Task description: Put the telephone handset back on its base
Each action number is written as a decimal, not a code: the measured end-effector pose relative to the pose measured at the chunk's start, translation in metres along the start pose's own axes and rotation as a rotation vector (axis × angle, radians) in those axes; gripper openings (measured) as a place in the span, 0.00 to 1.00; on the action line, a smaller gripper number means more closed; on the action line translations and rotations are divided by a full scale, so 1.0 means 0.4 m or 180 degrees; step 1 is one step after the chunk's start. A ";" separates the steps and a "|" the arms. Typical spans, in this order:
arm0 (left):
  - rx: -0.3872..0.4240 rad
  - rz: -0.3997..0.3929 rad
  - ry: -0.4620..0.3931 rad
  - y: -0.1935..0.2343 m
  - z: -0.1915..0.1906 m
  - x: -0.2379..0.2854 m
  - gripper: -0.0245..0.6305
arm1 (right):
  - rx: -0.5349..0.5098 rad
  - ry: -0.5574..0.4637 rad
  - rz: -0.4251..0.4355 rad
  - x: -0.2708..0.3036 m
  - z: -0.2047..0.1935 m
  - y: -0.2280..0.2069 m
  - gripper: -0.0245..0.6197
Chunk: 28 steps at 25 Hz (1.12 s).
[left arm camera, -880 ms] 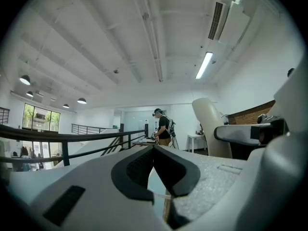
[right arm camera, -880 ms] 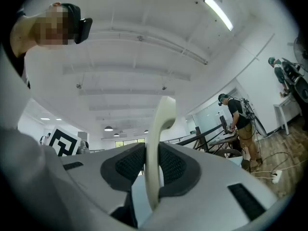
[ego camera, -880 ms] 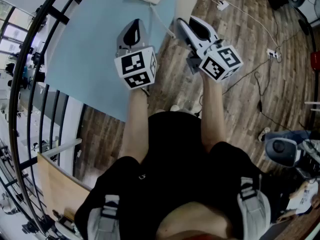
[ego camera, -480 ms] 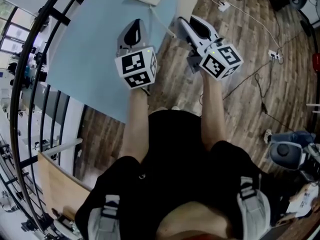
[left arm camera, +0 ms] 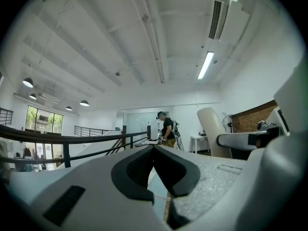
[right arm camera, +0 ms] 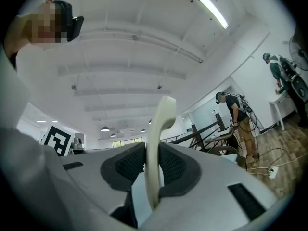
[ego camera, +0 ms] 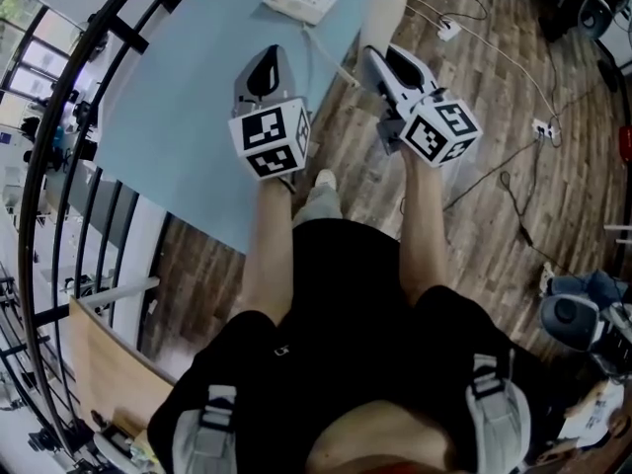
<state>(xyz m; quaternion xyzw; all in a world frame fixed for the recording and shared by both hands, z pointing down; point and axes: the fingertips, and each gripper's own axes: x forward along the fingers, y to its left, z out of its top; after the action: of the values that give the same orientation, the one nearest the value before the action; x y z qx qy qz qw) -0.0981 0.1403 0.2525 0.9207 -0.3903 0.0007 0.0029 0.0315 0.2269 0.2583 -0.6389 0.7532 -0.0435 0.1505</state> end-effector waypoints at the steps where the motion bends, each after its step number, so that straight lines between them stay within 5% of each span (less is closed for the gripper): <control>1: 0.0003 -0.0004 0.0001 0.002 -0.002 0.010 0.04 | 0.0007 0.0005 -0.0001 0.008 -0.002 -0.009 0.16; 10: -0.0040 -0.0002 0.0032 0.047 -0.035 0.192 0.04 | -0.0006 0.0073 0.0032 0.132 -0.028 -0.128 0.16; 16: -0.0107 -0.0029 0.0331 0.068 -0.134 0.420 0.04 | 0.0115 0.0145 0.0065 0.277 -0.075 -0.298 0.16; 28: -0.0518 0.0423 0.0945 0.292 -0.374 0.776 0.04 | 0.0327 0.0907 0.0488 0.685 -0.276 -0.489 0.16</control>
<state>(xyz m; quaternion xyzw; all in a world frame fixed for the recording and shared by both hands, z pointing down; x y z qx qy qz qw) 0.0339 -0.1630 0.4039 0.8794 -0.4443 0.1053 0.1349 0.1480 -0.0895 0.3668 -0.5584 0.8102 -0.1606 0.0775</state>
